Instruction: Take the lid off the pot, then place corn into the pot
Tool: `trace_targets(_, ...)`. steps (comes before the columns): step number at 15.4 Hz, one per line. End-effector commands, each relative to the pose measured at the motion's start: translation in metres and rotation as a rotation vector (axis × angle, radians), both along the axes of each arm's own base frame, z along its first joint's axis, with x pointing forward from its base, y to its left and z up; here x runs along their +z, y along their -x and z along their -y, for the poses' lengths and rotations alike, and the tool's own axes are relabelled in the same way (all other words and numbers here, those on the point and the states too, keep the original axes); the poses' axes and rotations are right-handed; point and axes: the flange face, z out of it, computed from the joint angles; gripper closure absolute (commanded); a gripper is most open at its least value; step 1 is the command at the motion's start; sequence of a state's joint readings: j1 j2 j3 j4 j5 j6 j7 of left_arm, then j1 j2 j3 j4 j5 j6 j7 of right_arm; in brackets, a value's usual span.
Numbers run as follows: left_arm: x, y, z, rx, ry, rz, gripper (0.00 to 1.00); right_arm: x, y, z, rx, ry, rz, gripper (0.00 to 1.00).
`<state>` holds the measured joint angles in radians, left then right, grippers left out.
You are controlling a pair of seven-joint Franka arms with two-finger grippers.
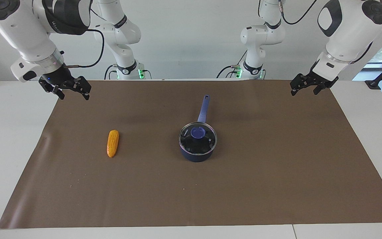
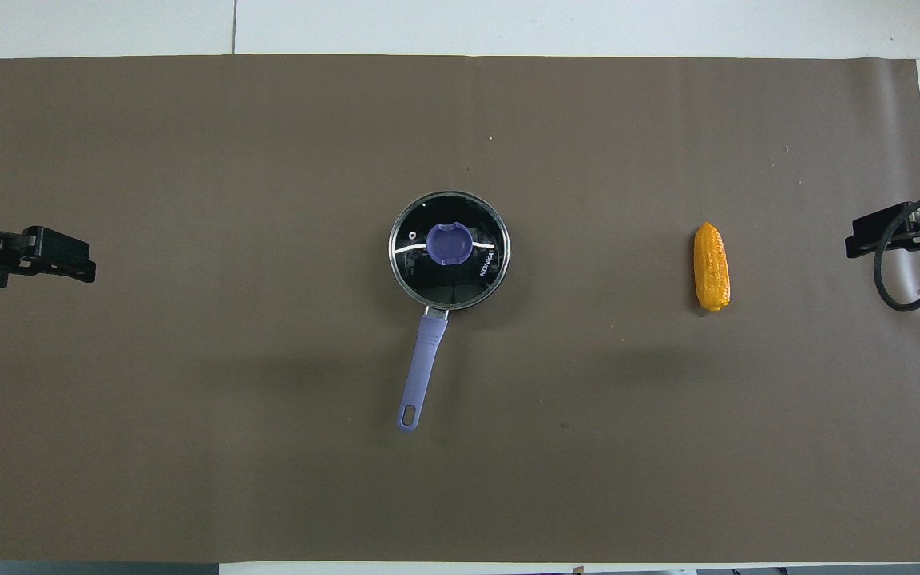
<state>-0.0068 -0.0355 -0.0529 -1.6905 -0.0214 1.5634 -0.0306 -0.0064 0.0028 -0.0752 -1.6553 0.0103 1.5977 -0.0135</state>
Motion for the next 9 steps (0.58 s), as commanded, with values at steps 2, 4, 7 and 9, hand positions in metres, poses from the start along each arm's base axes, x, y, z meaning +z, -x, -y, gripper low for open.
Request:
trace_targets(2, 0.003, 0.002, 0.001, 0.005, 0.014, -0.004, 0.0, 0.002, -0.003, 0.001, 0.012, -0.007, 0.015, 0.0)
trace_targets(4, 0.004, 0.002, 0.003, -0.008, 0.014, -0.001, 0.0, 0.002, -0.003, 0.001, 0.012, -0.007, 0.017, 0.0)
trace_targets(7, 0.005, 0.001, 0.007, -0.01, 0.015, 0.008, 0.0, 0.0, -0.004, -0.004, 0.013, -0.007, 0.021, 0.0)
trace_targets(9, 0.005, 0.0, 0.016, -0.017, 0.014, 0.018, 0.0, -0.016, -0.004, -0.006, 0.017, -0.006, 0.032, 0.0)
